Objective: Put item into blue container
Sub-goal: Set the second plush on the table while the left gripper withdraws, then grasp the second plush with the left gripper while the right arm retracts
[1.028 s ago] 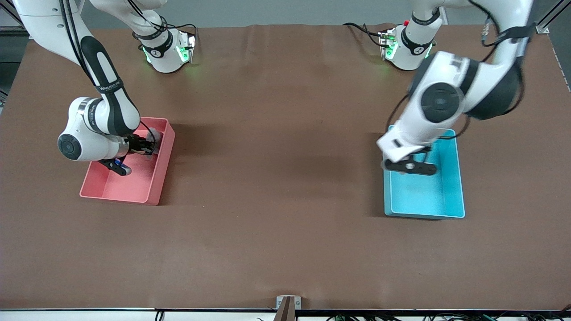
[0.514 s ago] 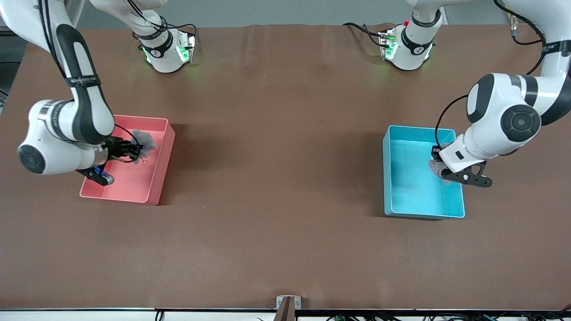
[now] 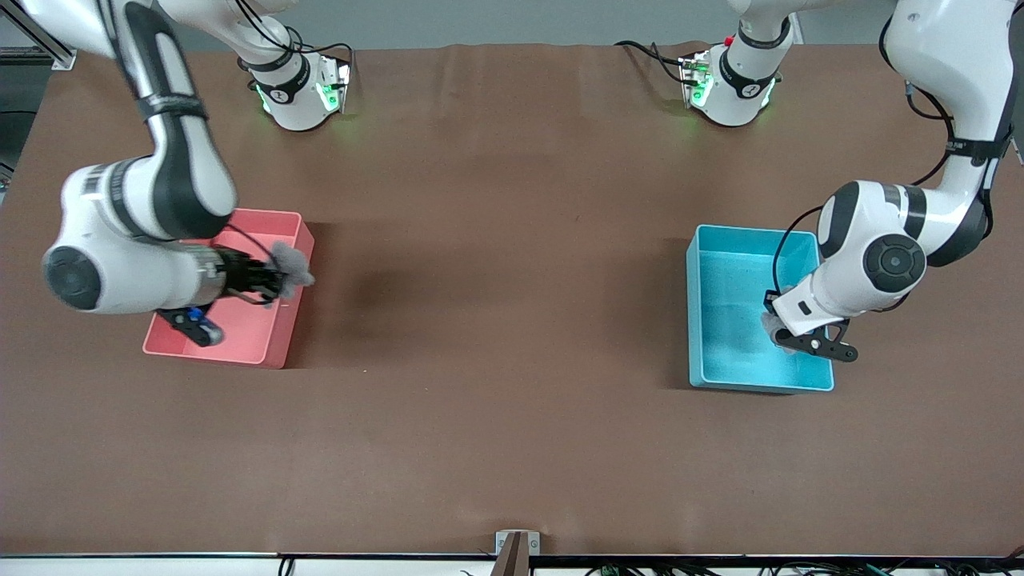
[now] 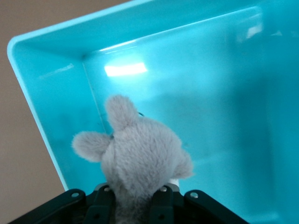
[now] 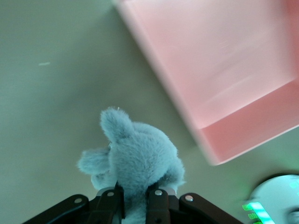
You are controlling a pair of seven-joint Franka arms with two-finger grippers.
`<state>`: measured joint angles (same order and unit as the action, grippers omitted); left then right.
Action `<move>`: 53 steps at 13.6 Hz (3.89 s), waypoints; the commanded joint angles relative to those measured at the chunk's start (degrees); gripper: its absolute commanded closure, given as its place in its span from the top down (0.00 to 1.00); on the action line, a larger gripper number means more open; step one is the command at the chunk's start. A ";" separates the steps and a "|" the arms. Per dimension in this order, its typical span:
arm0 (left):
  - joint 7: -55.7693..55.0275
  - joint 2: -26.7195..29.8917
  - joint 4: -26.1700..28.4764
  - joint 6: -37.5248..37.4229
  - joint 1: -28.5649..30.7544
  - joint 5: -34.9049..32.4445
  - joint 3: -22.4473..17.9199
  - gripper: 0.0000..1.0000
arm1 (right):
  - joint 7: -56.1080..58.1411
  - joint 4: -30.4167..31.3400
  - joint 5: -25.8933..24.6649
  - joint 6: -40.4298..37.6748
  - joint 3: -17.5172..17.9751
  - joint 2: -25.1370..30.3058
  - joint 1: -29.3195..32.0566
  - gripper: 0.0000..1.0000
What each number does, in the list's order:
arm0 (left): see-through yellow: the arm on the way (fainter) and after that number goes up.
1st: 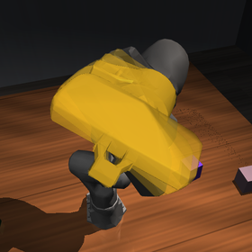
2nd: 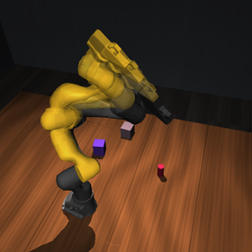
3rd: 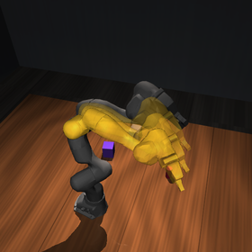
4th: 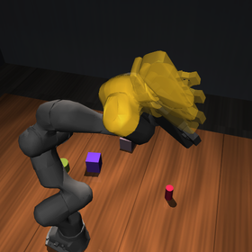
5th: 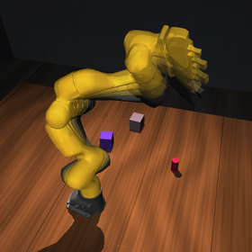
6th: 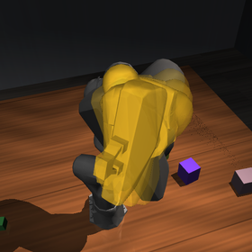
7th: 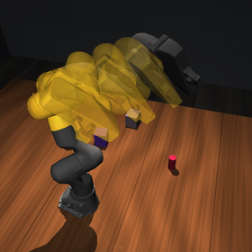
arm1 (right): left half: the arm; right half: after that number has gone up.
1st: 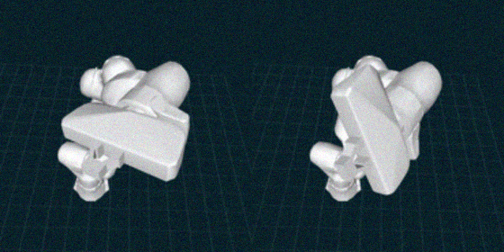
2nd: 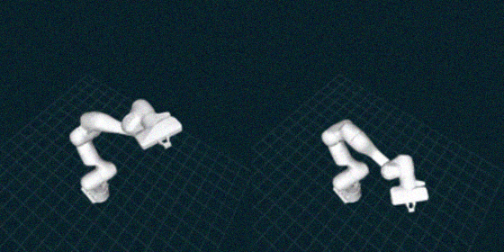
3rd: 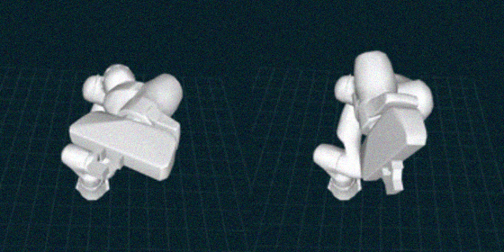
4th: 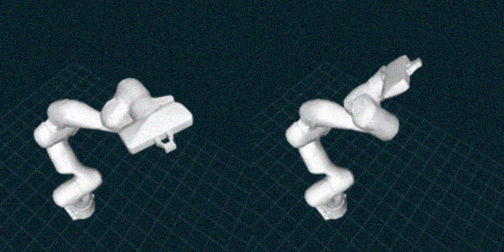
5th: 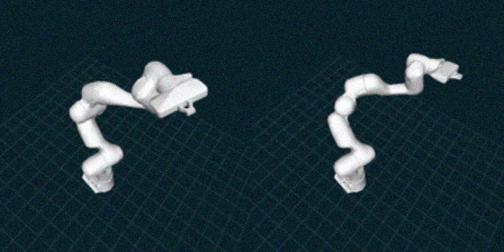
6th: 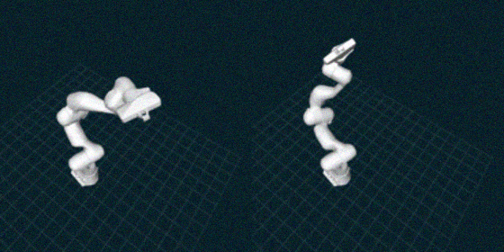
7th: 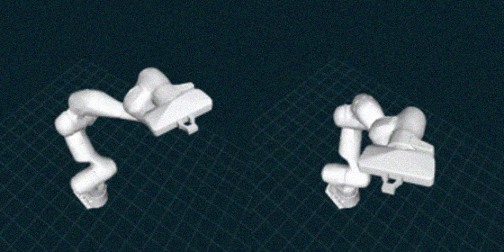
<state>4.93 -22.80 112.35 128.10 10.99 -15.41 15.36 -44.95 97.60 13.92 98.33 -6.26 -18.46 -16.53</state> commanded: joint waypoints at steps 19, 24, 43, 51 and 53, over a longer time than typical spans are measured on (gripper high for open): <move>-1.76 -3.31 -0.90 -5.31 0.18 -0.41 2.83 0.80 | -46.99 -6.98 0.58 31.84 -0.60 -21.53 -31.37 0.16; -3.87 -0.58 -7.91 -17.76 0.53 -0.24 8.10 1.00 | -46.02 -8.38 0.58 31.05 -0.77 -21.88 -30.32 1.00; -50.20 -15.07 -29.90 -7.90 -21.35 6.88 19.89 0.99 | 25.91 -17.35 -8.01 -11.14 -1.04 -5.10 5.18 1.00; -57.75 -23.16 -30.17 13.21 -32.15 6.62 15.59 0.99 | 46.09 -20.86 -10.31 -11.14 -1.30 -3.34 17.05 1.00; -58.28 -24.56 -30.17 15.77 -35.49 6.79 12.08 0.99 | 46.35 -21.83 -12.41 -11.23 -1.21 -2.20 18.20 1.00</move>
<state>-52.27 -45.47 84.03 142.03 -21.58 -8.72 30.34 0.86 76.03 3.77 87.47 -8.68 -22.53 0.45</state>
